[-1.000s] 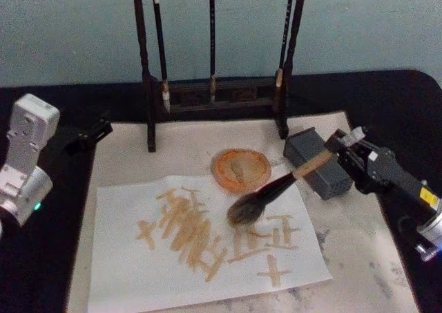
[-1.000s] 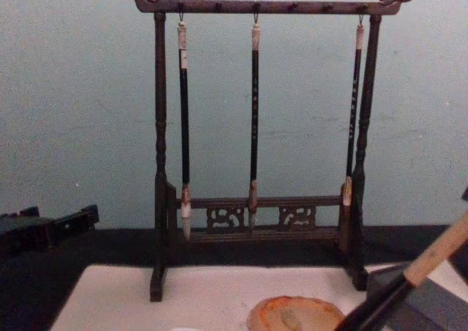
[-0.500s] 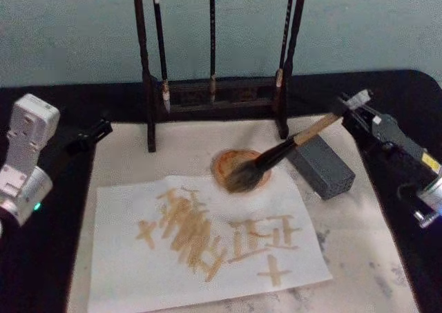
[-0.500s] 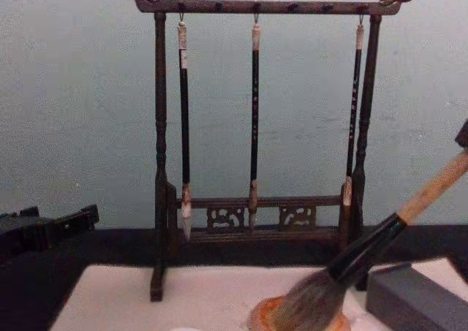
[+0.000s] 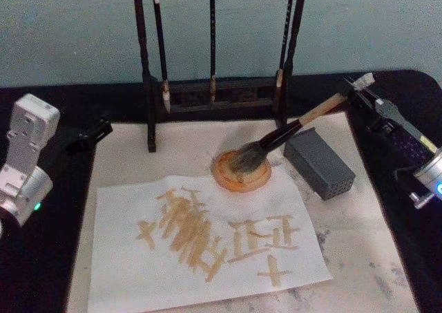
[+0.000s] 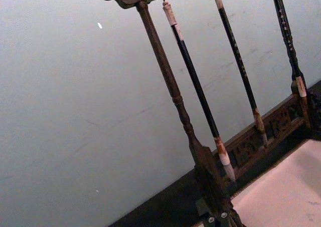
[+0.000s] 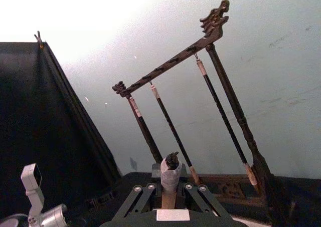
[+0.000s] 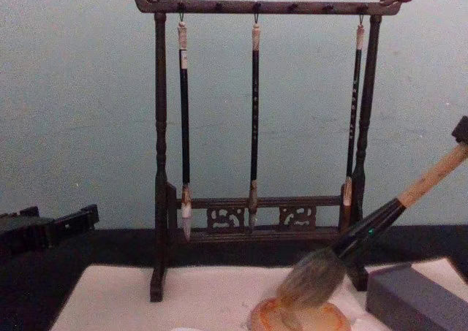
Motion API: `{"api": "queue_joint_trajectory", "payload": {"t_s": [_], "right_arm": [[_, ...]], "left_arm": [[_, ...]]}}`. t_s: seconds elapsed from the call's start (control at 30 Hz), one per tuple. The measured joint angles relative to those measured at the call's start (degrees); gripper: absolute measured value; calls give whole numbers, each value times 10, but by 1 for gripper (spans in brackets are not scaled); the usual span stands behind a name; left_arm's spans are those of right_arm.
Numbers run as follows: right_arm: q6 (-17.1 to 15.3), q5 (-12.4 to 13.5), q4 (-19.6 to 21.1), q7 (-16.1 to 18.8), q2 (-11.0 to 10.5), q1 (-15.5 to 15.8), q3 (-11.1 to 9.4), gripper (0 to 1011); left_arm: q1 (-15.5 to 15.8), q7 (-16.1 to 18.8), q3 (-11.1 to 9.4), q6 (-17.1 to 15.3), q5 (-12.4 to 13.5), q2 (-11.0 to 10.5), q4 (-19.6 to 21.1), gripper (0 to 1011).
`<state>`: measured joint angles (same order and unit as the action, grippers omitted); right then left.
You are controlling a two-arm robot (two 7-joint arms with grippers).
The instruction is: Pick up the brush from the inkstone, write on the paper, then place the brush back to its original position.
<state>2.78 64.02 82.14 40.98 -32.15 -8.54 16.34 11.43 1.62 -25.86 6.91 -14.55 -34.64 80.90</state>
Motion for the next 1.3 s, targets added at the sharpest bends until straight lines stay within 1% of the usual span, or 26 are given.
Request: {"api": "queue_joint_trajectory", "payload": {"t_s": [0.23,0.3,0.5,0.67,0.77,0.9,1.13,1.3], "right_arm": [[-9,18,-32,15,9,-24,9,165],[-10,20,-36,15,11,-26,10,165],[-15,28,-67,22,19,-46,19,165],[-18,29,-93,27,25,-62,26,165],[-21,30,-119,29,32,-75,30,165],[-24,30,-137,32,37,-83,33,165],[-29,29,-180,37,48,-100,37,165],[-30,29,-197,38,52,-106,37,165]], "left_arm": [[0,0,0,0,0,0,0,1002],[0,0,0,0,0,0,0,1002],[0,0,0,0,0,0,0,1002],[0,0,0,0,0,0,0,1000],[0,0,0,0,0,0,0,1002],[0,0,0,0,0,0,0,1002],[0,0,0,0,0,0,0,1002],[0,0,0,0,0,0,0,1002]]}}
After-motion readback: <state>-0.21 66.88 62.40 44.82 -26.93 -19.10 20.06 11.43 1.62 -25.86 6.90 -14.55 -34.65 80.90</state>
